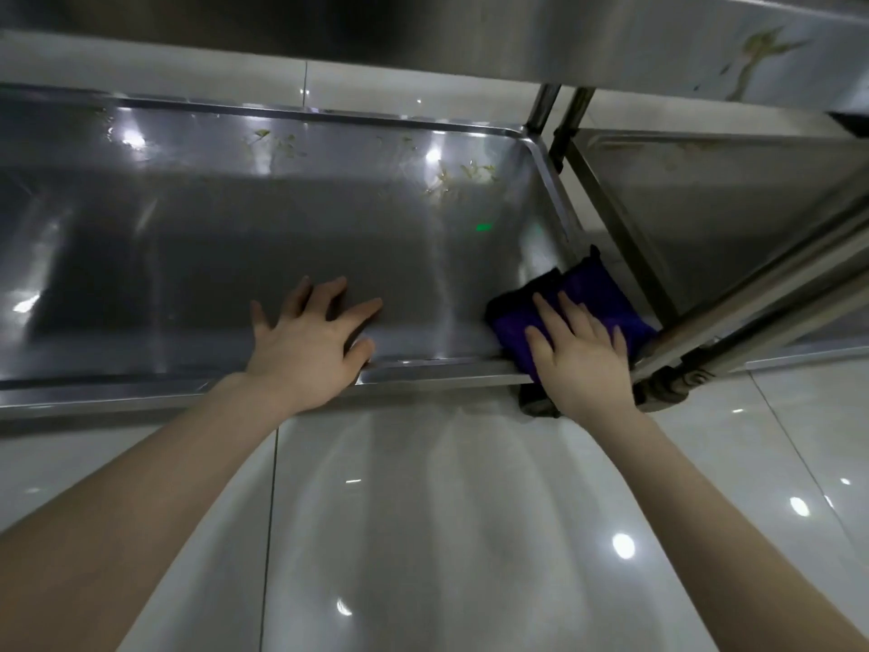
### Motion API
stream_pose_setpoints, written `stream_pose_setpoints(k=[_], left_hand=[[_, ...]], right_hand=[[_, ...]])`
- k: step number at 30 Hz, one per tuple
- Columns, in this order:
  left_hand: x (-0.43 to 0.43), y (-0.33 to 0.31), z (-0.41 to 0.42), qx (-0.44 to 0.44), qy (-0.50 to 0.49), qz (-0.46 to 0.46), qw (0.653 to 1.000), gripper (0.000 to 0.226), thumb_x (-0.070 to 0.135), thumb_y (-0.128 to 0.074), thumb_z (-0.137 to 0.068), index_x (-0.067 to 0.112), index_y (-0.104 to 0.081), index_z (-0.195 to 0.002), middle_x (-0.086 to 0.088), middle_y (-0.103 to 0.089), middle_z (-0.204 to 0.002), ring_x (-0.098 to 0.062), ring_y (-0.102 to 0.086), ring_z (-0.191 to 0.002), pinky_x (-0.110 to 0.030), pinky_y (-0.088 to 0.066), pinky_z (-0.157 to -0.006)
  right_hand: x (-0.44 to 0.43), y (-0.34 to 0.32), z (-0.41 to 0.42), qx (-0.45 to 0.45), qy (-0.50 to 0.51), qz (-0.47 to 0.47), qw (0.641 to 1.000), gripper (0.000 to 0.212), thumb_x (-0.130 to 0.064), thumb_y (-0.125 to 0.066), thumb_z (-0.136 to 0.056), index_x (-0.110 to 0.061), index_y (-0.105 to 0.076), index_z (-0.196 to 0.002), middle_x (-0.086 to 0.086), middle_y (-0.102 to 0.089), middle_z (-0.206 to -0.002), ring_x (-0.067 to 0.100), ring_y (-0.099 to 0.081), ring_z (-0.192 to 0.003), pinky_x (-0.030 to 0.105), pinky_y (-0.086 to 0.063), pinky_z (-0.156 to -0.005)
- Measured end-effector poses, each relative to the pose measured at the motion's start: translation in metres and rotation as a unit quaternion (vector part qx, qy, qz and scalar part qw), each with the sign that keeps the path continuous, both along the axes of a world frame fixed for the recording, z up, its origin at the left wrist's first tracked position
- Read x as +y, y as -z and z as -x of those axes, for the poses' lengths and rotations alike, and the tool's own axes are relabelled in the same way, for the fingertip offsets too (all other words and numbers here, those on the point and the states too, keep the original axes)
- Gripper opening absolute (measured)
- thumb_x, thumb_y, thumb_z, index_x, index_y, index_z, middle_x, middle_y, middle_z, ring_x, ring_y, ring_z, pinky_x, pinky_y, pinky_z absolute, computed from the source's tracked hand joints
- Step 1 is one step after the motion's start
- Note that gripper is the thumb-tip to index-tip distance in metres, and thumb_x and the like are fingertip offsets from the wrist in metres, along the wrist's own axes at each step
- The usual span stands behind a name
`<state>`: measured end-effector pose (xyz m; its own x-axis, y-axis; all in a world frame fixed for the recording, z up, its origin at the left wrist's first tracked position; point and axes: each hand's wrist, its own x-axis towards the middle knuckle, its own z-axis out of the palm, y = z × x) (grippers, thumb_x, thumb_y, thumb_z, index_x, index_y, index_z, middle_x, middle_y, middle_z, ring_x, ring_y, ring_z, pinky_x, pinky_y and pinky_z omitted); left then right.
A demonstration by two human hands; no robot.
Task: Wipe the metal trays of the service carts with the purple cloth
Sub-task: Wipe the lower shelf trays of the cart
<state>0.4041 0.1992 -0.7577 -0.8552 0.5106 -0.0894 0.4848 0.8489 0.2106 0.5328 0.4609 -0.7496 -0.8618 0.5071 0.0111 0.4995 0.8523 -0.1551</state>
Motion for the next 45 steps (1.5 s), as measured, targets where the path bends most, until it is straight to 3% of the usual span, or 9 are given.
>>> stream_pose_setpoints(k=[5,9,14,18,25,29,35,38,45], left_hand=[[-0.002,-0.011,0.003,-0.019,0.023,0.01,0.999,0.052,0.054,-0.041,-0.093,0.053,-0.025,-0.143,0.008,-0.012,-0.157,-0.027,-0.007,-0.146,-0.065,-0.016,-0.11],[-0.048,-0.024,0.005,0.018,0.092,0.021,0.995,0.049,0.046,-0.049,-0.093,0.035,-0.041,-0.141,0.001,-0.033,-0.151,-0.028,-0.041,-0.13,-0.043,-0.035,-0.105],[-0.119,-0.026,-0.001,0.011,0.02,0.011,1.0,0.049,0.047,-0.037,-0.098,0.024,-0.048,-0.139,-0.005,-0.042,-0.147,-0.031,-0.046,-0.126,-0.047,-0.042,-0.101],[-0.121,-0.025,0.001,0.005,0.018,0.035,0.999,0.051,0.045,-0.045,-0.094,0.027,-0.044,-0.142,-0.005,-0.037,-0.149,-0.033,-0.04,-0.127,-0.049,-0.04,-0.103],[-0.12,-0.024,0.011,-0.057,-0.007,0.083,0.995,0.056,0.059,-0.039,-0.092,0.052,-0.022,-0.145,0.003,-0.014,-0.16,-0.032,-0.019,-0.141,-0.052,-0.031,-0.11],[-0.117,-0.024,0.009,-0.073,-0.014,0.09,0.993,0.055,0.059,-0.035,-0.093,0.054,-0.018,-0.145,0.006,-0.006,-0.161,-0.03,-0.011,-0.144,-0.055,-0.027,-0.111],[-0.114,-0.026,0.009,-0.076,-0.011,0.116,0.99,0.055,0.058,-0.033,-0.095,0.052,-0.015,-0.146,0.004,-0.005,-0.161,-0.03,-0.01,-0.145,-0.055,-0.025,-0.113],[-0.113,-0.025,0.009,-0.071,0.01,0.123,0.99,0.056,0.055,-0.033,-0.096,0.047,-0.015,-0.148,-0.002,-0.006,-0.161,-0.031,-0.012,-0.145,-0.046,-0.022,-0.116],[-0.144,-0.036,0.01,-0.029,0.104,0.119,0.987,0.054,0.042,-0.046,-0.096,0.036,-0.03,-0.148,-0.005,-0.024,-0.156,-0.032,-0.036,-0.135,-0.035,-0.031,-0.112]], right_hand=[[0.031,-0.015,0.05,-0.049,0.025,0.048,0.997,0.053,-0.046,-0.026,-0.102,-0.035,-0.015,-0.153,-0.002,-0.01,-0.163,0.021,-0.007,-0.149,0.053,-0.004,-0.118],[0.002,-0.013,0.124,-0.049,0.063,0.098,0.992,0.056,-0.048,-0.02,-0.102,-0.031,-0.009,-0.155,0.0,-0.002,-0.163,0.026,0.002,-0.149,0.06,0.001,-0.116],[-0.15,0.004,0.173,-0.021,-0.155,0.078,0.985,0.055,-0.049,-0.022,-0.101,-0.033,-0.016,-0.153,-0.002,-0.009,-0.162,0.027,-0.003,-0.148,0.059,0.001,-0.114],[-0.165,0.002,0.181,-0.048,-0.216,0.092,0.971,0.055,-0.054,-0.021,-0.1,-0.038,-0.016,-0.152,-0.005,-0.007,-0.163,0.024,-0.004,-0.149,0.054,0.0,-0.115],[0.014,-0.007,0.107,0.003,0.085,0.061,0.994,0.055,-0.051,-0.023,-0.1,-0.033,-0.021,-0.152,-0.001,-0.015,-0.161,0.023,-0.011,-0.147,0.057,-0.009,-0.115],[-0.003,-0.002,0.112,-0.003,0.16,0.06,0.985,0.055,-0.047,-0.02,-0.101,-0.03,-0.016,-0.154,0.001,-0.01,-0.162,0.027,-0.006,-0.149,0.061,-0.004,-0.115],[-0.18,0.012,0.135,-0.009,-0.165,0.073,0.984,0.054,-0.048,-0.028,-0.1,-0.036,-0.021,-0.151,-0.001,-0.013,-0.162,0.025,-0.007,-0.148,0.057,-0.002,-0.114],[-0.176,0.007,0.128,-0.024,-0.202,0.089,0.975,0.053,-0.053,-0.028,-0.099,-0.04,-0.021,-0.151,-0.005,-0.013,-0.162,0.022,-0.009,-0.148,0.053,-0.004,-0.115],[-0.001,-0.007,0.043,-0.039,0.097,0.052,0.993,0.055,-0.054,-0.023,-0.099,-0.039,-0.017,-0.152,-0.004,-0.014,-0.162,0.023,-0.015,-0.147,0.054,-0.012,-0.116]])
